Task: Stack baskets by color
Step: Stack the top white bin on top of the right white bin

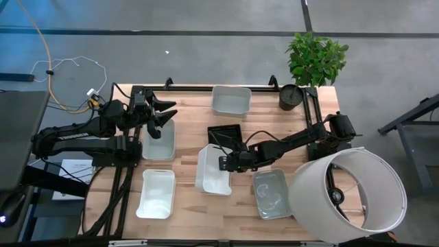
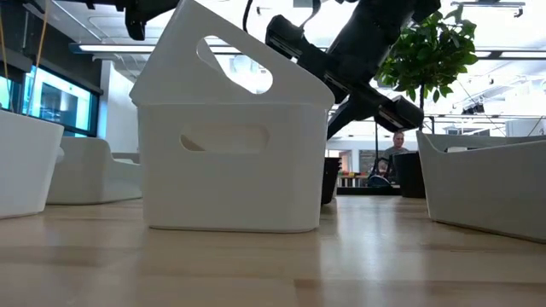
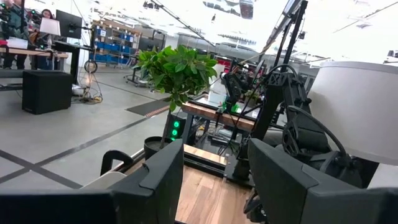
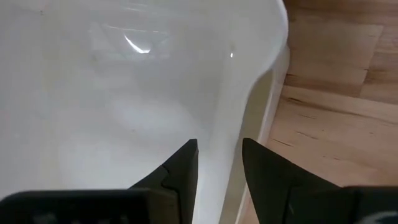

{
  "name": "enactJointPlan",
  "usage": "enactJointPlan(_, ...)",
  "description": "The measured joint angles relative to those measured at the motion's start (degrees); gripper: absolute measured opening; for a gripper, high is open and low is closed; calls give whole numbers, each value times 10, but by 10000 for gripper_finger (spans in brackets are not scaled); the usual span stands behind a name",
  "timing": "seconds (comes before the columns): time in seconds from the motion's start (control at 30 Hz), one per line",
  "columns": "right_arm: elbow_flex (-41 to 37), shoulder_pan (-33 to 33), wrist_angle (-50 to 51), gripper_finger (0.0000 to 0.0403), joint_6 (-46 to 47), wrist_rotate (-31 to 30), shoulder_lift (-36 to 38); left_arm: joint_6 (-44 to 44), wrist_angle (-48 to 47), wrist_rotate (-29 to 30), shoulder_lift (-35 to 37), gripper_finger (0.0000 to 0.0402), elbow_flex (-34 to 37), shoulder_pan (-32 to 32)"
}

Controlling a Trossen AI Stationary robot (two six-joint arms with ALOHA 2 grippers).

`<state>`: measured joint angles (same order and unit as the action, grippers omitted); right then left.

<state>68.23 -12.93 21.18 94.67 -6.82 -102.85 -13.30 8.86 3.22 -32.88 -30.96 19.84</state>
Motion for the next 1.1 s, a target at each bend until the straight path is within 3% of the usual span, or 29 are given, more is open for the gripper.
enactJointPlan(1.1,1,-3,-4,114,39,-8,-14,-1,0,0,0,168,0,0)
